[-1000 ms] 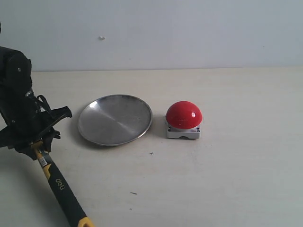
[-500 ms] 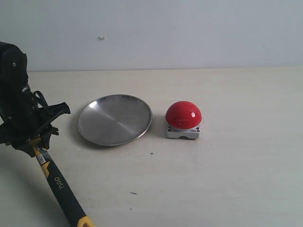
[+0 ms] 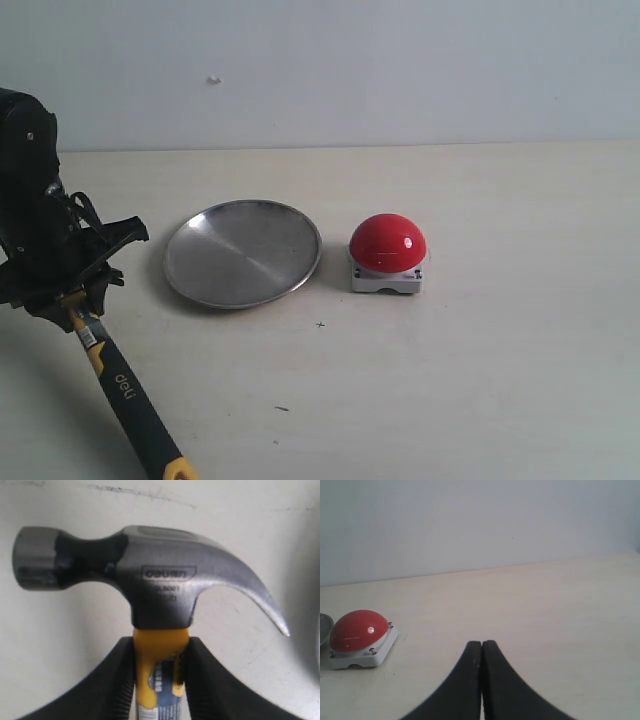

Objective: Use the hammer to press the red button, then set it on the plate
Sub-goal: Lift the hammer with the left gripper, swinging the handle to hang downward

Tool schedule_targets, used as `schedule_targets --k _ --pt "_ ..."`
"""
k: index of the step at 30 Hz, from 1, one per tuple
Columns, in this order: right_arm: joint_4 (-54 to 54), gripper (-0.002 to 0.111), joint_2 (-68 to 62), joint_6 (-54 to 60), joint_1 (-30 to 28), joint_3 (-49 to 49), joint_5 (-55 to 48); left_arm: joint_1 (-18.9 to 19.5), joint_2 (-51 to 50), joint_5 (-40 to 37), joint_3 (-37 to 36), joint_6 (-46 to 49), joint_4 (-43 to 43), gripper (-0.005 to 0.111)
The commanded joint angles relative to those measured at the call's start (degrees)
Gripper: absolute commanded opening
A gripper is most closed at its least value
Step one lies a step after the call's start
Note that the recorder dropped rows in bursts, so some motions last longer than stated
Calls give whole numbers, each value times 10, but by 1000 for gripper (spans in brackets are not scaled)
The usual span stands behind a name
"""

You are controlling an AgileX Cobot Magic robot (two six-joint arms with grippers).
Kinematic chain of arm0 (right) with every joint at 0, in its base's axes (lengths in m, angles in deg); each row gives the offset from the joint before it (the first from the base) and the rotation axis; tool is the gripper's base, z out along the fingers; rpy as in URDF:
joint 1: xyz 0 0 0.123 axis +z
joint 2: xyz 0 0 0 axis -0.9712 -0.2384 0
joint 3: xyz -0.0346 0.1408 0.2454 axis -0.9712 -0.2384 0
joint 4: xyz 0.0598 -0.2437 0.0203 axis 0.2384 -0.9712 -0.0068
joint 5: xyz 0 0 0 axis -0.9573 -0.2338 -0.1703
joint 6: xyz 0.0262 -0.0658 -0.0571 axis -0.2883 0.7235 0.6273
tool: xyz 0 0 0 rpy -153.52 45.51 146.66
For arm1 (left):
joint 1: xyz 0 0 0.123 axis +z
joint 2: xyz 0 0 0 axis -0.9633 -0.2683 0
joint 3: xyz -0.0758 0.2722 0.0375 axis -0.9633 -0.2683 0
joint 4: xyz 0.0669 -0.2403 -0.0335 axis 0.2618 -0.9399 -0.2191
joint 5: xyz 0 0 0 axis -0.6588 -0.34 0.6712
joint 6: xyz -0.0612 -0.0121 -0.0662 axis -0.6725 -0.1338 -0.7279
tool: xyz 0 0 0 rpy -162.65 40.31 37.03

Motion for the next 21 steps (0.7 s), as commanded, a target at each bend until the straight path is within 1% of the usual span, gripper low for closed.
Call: schedule_targets --k 1,3,7,16,21 --pt "-4 0 4 4 -3 0 6 -1 8 -2 2 1 7 0" --pt "-4 0 4 4 -3 0 6 -1 8 -6 2 7 18 0" --pt "-4 0 4 4 -3 0 6 -1 8 -8 2 72 43 0" --pt "-4 0 4 4 -3 0 6 -1 8 0 2 74 52 0" --pt "-4 0 4 4 -3 0 6 -1 8 42 2 74 52 0"
